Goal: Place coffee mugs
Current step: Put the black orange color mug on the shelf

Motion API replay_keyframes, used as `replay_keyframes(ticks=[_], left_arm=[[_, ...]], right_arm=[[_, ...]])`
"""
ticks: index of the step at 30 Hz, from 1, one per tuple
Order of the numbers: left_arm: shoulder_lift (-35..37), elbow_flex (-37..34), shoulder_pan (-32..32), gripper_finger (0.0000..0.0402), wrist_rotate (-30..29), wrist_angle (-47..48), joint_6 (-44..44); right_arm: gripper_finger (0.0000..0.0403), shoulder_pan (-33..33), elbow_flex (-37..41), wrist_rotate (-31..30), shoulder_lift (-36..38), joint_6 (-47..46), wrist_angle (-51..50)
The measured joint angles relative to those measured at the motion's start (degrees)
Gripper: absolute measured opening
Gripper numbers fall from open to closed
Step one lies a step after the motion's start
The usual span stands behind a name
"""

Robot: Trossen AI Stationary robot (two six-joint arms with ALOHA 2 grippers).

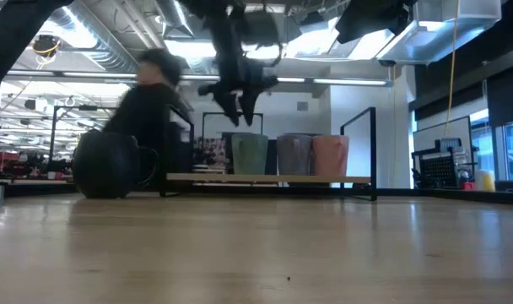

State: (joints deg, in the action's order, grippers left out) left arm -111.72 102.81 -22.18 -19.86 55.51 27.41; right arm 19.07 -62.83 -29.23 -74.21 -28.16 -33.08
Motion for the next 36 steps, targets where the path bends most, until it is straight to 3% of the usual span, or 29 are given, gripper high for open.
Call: replay_keyframes(ticks=[7,11,16,22,28,33,36], left_arm=[[5.5,4.04,8.46,0.0156,-0.77,-1.68,-10.87],[10.87,1.41,14.24,0.0157,4.99,-7.83,-15.76],[20.3,-8.66,19.39,0.0157,14.63,-21.99,-15.57],[33.22,-25.51,22.34,0.0157,13.26,-35.39,-9.76],[43.45,-34.92,25.82,0.0157,13.18,-35.3,-6.96],[49.57,-39.05,28.67,0.0157,13.12,-33.25,-7.97],[51.9,-39.63,30.27,0.0157,12.61,-29.26,-8.25]], right_arm=[[0.0122,0.0,0.0,-0.28,0.01,-0.43,0.39],[0.0122,0.02,0.0,-0.77,0.02,-3.16,0.52],[0.0122,0.02,0.0,-0.6,0.02,-3.3,0.77],[0.0122,0.02,0.0,0.83,0.02,-3.37,3.54],[0.0122,0.03,-1.02,11.77,0.02,-6.51,1.79],[0.0122,0.64,-3.33,26.2,0.02,-12.93,1.24],[0.0122,2.34,-5.69,30.25,0.02,-17.81,0.06]])
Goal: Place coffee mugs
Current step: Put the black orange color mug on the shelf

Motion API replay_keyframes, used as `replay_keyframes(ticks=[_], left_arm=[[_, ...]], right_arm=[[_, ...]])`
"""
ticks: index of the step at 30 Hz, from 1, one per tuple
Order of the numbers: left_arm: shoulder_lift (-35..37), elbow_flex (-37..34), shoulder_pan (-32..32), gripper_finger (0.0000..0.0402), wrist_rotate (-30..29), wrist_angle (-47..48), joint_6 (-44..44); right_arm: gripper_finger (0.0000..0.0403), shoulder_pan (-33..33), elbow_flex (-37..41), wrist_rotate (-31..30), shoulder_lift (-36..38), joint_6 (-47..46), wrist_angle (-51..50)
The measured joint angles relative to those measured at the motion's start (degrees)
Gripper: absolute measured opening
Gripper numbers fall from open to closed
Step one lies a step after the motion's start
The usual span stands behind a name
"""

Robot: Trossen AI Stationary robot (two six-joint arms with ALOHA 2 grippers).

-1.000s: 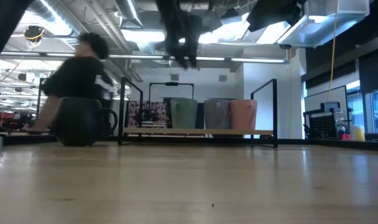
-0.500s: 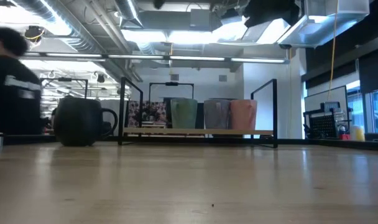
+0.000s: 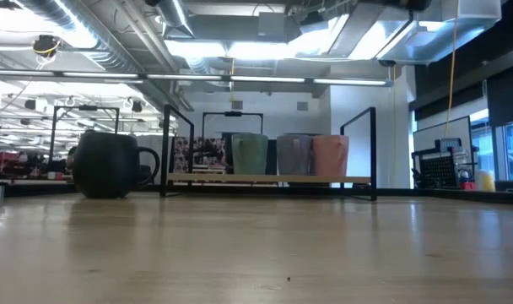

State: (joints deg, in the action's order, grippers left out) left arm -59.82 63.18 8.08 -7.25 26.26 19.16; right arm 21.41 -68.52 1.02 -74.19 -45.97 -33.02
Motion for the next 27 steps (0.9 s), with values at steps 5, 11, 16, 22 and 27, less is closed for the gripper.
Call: replay_keyframes(ticks=[5,11,16,22,27], left_arm=[[1.5,-0.02,2.46,0.0157,-5.31,4.93,-2.9],[1.32,-0.02,3.38,0.0157,-10.85,5.06,-3.28],[1.26,-0.04,3.38,0.0157,-11.71,5.23,-3.3],[1.22,-0.04,3.36,0.0157,-11.68,5.23,-3.32],[0.96,-0.04,3.34,0.0157,-11.75,4.87,-3.3]], right_arm=[[0.0122,6.32,-4.18,-1.19,-0.03,-11.7,-8.52],[0.0122,18.62,-4.69,-4.67,-0.02,-38.11,-10.42],[0.0122,30.09,-4.65,-10.6,-2.33,-56.15,-13.27],[0.0164,38.38,-4.65,-10.47,-5.84,-71.64,-19.6],[0.0215,41.23,-4.62,-7.02,-9.85,-73.18,-24.48]])
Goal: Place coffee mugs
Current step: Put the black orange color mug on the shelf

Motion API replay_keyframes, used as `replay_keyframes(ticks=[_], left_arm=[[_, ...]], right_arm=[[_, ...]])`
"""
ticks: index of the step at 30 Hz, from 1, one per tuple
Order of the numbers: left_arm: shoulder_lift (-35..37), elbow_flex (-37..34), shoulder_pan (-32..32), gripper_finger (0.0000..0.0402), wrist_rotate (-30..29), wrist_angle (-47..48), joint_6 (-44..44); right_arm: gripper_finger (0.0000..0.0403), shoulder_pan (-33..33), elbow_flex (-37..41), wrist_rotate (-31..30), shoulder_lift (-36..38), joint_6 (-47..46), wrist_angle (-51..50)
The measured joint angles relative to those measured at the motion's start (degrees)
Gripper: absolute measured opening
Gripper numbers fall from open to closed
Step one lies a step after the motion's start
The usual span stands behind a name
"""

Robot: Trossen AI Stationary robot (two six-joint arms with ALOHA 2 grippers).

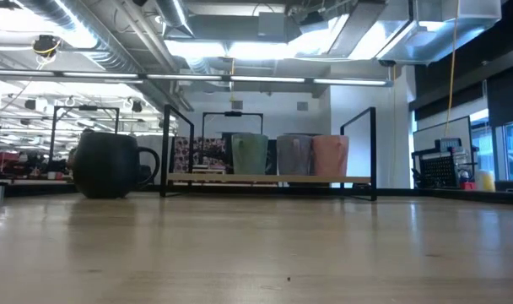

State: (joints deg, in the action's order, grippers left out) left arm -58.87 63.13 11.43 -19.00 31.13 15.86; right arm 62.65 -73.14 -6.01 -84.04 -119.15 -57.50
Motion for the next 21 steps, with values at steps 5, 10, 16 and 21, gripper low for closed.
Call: replay_keyframes(ticks=[5,10,16,21], left_arm=[[-0.04,0.0,0.0,0.0157,0.0,0.09,0.29],[-0.05,0.0,0.02,0.0157,-0.02,0.05,0.44],[-0.05,0.0,-0.43,0.0157,-0.07,-0.32,0.44],[-0.05,0.0,-1.13,0.0157,-0.07,-0.32,0.44]], right_arm=[[0.023,2.0,0.0,0.52,-5.56,3.01,0.1],[0.0231,4.23,0.0,1.2,-10.69,3.44,-1.17],[0.0232,7.19,0.0,-6.27,-15.31,1.42,-0.01],[0.022,8.84,0.0,-9.1,-19.79,1.0,-0.04]])
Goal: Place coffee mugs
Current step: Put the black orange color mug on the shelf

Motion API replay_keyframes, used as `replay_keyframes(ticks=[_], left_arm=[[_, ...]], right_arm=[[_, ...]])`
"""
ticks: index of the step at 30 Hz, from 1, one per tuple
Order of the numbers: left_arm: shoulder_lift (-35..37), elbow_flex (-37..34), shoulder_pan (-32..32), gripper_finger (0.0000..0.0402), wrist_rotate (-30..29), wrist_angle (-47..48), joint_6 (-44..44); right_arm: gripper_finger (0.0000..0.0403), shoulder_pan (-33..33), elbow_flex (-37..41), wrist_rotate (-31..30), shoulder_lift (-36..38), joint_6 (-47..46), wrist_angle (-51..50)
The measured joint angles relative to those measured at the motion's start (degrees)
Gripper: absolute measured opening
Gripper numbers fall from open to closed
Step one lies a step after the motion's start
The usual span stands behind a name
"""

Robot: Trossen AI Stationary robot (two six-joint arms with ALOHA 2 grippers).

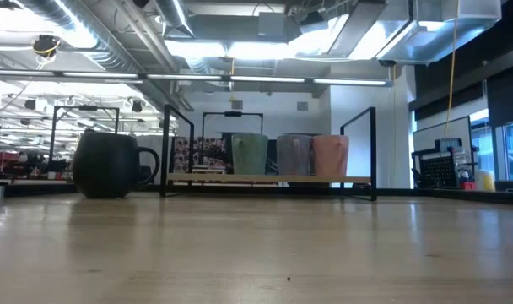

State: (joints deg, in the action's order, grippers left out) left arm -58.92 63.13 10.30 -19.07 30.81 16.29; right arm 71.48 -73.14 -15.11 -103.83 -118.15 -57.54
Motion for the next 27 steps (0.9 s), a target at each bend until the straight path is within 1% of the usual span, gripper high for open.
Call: replay_keyframes(ticks=[4,7,14,17,20,24,27], left_arm=[[0.0,0.0,-0.59,0.0157,0.0,0.02,0.0],[0.0,0.0,-1.08,0.0157,0.0,0.02,-0.35],[0.0,0.0,-2.67,0.0157,0.0,0.0,-0.37],[0.0,0.0,-3.17,0.0157,0.02,0.0,-0.39],[0.0,0.0,-3.31,0.0157,0.0,0.01,-0.39],[0.0,0.0,-3.3,0.0157,0.03,0.02,-0.39],[0.0,0.0,-3.31,0.0157,0.02,0.03,-0.41]], right_arm=[[0.0192,0.27,0.02,-2.07,-2.28,-0.06,0.1],[0.016,0.14,0.02,-2.34,-2.91,0.17,0.24],[0.0047,-0.65,0.0,-2.11,-2.71,0.3,0.07],[0.0044,-2.18,0.0,-2.2,-2.53,1.09,0.11],[0.0044,-5.48,0.02,-2.1,-1.91,1.81,0.26],[0.0044,-11.93,0.02,-3.09,-0.02,4.25,-1.7],[0.0044,-18.74,0.02,-3.45,2.14,8.93,-3.91]])
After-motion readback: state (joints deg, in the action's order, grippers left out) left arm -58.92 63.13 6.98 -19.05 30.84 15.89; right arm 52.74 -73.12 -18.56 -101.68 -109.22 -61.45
